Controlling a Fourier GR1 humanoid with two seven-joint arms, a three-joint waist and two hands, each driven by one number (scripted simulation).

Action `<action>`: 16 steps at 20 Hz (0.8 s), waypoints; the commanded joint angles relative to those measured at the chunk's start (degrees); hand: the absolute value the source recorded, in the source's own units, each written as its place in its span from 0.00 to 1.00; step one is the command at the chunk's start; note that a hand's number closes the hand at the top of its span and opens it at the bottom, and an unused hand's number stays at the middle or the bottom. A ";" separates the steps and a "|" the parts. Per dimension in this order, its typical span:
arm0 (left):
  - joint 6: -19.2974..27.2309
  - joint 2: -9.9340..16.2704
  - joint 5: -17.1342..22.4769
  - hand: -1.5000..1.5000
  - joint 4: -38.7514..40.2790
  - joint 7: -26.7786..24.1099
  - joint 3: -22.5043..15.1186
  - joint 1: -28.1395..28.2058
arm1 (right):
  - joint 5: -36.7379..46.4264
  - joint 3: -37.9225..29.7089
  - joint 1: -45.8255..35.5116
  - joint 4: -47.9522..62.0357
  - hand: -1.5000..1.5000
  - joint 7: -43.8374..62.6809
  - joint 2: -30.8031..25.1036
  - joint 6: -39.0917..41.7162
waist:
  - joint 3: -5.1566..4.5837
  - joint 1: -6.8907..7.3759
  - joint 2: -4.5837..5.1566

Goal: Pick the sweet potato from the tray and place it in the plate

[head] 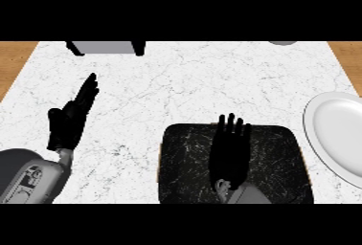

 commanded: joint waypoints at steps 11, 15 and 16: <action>-1.56 -2.02 -1.86 0.50 2.16 -3.07 2.25 0.77 | 3.73 -4.61 5.26 1.84 0.00 6.92 1.20 5.75 | 0.03 -0.07 0.04; -2.13 -1.81 -2.28 0.50 -1.55 0.87 2.07 1.02 | 5.39 -7.32 6.65 3.66 0.00 3.04 1.20 4.24 | 0.06 0.23 0.04; -2.27 -1.23 -1.82 0.50 1.69 0.49 4.27 -2.33 | 5.01 -9.09 6.55 2.93 0.00 1.89 0.06 6.40 | 0.04 -0.16 0.12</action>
